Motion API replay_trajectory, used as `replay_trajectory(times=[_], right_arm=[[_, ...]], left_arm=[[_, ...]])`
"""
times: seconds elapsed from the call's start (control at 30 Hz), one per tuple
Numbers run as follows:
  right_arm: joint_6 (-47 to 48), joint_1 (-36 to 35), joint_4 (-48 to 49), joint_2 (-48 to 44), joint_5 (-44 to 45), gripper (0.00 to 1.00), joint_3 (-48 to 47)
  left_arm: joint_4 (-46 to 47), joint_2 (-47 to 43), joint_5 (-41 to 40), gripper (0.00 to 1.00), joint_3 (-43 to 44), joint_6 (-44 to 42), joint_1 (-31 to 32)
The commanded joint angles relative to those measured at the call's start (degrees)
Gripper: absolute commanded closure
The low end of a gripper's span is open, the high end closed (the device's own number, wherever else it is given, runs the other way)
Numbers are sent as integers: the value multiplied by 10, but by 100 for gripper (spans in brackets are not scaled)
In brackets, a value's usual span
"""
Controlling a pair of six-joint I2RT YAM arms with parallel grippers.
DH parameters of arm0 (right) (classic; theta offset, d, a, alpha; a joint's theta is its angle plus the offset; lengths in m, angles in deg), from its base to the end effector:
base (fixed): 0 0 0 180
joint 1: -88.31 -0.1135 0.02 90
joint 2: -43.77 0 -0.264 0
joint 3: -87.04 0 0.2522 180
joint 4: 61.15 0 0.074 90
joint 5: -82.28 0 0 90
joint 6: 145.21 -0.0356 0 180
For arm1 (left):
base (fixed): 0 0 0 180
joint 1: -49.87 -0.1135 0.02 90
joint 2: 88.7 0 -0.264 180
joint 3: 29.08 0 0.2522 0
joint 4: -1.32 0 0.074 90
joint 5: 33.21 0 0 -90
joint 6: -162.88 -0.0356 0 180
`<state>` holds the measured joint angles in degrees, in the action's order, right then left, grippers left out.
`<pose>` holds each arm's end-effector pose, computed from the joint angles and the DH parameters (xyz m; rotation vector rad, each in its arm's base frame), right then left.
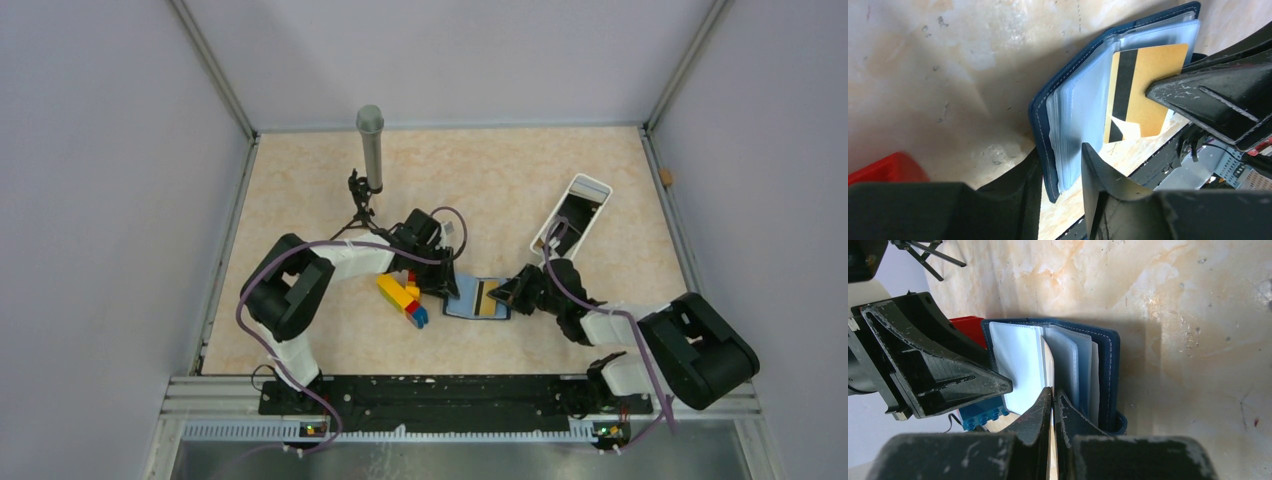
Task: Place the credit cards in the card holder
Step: Insert the credit card into the card holder.
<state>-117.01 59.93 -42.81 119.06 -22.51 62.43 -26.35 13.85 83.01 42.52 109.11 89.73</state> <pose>0.1755 0.1051 0.1157 0.5162 2.3049 1.1343 0.2577 -0.2356 0.1510 0.2734 2.8092 -1.0041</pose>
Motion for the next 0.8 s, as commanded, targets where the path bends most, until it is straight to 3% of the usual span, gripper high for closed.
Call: replay_trajectory(times=[0.0,0.23,0.77], right_arm=[[4,-5,-25,11,32,100,15],[9,-5,-10,27,23,100,13],[24,-13,4,61,9,100,3]], left_arm=[[-25,1,-20,64,16,-17,-1],[-40,-3,-26,64,17,-21,-1],[-38,18,-21,77,21,-27,-1]])
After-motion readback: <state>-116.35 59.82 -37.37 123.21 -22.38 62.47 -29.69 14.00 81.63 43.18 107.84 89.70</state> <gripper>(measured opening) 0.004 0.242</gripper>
